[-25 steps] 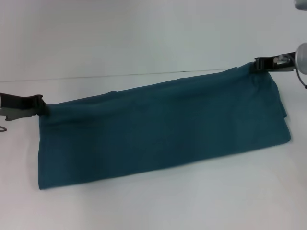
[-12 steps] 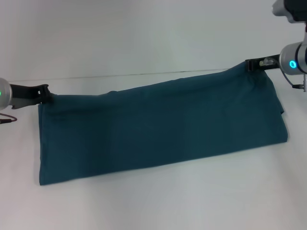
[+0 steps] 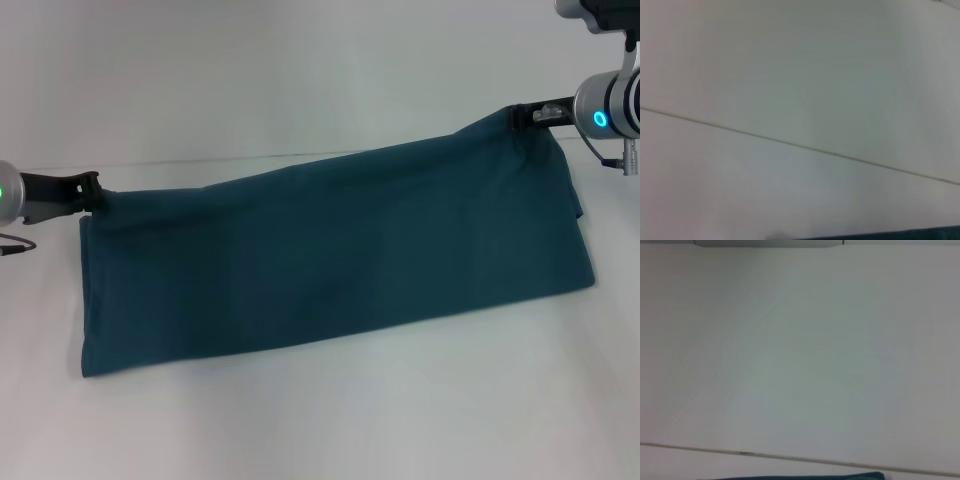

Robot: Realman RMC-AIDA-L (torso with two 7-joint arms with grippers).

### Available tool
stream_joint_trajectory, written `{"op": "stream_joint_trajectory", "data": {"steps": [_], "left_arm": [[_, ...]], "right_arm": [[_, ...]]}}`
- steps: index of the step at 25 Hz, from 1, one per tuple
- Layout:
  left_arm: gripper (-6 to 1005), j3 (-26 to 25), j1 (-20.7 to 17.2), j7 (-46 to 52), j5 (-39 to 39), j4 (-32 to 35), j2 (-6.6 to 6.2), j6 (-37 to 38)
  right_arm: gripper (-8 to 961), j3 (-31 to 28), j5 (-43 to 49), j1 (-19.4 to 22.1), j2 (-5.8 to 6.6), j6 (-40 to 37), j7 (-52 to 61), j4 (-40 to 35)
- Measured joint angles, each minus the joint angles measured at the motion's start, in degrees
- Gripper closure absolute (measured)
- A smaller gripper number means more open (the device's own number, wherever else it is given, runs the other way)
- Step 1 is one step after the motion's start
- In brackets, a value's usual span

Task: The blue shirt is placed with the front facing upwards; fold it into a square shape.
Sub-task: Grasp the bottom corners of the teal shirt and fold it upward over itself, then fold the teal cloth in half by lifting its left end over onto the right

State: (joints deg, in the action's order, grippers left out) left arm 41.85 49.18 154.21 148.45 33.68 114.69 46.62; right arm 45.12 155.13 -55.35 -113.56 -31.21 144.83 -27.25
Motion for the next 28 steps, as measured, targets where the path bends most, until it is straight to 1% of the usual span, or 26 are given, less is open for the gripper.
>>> {"op": "stream_joint_trajectory", "data": {"steps": [4,6,11,15,17,21,25,26,28], "left_arm": [[957,0.0,0.1,0.0,-0.1,-0.1,-0.01,-0.3],[957,0.1,0.1,0.0,-0.1,-0.1,0.09,-0.6],[957,0.1,-0.1,-0.4,-0.5,-0.1,0.41,-1.6],[956,-0.1,-0.3,-0.4,-0.5,-0.1,0.44,-1.6],[912,-0.4,-0.3,-0.1,-0.5,-0.1,0.55,-1.6],[824,-2.1,-0.3,0.2,-0.5,0.3,0.98,-1.7],[662,-2.6,-0.3,0.8,-0.5,0.3,1.11,-1.8],[622,-2.6,-0.3,0.9,-0.5,0.3,1.11,-1.9],[580,-2.6,-0.3,1.1,-0.5,0.3,1.11,-2.0]], "right_arm": [[764,0.8,0.0,-0.1,0.01,0.2,-0.2,0.0],[761,2.1,0.0,-0.1,0.00,0.7,-0.1,0.3],[755,2.8,0.0,0.0,-0.14,1.6,-0.2,0.7],[750,3.9,0.0,-0.1,-0.07,1.1,-1.3,0.8],[747,5.4,0.1,-0.3,0.00,0.7,-1.8,0.4],[742,6.3,0.8,-0.7,-0.04,1.3,-1.6,0.1],[737,6.4,4.3,-1.4,-0.18,2.3,0.3,0.1],[701,6.4,5.4,-1.6,-0.16,2.5,1.2,0.1],[630,6.3,7.0,-1.9,0.07,2.6,3.2,0.1]]}}
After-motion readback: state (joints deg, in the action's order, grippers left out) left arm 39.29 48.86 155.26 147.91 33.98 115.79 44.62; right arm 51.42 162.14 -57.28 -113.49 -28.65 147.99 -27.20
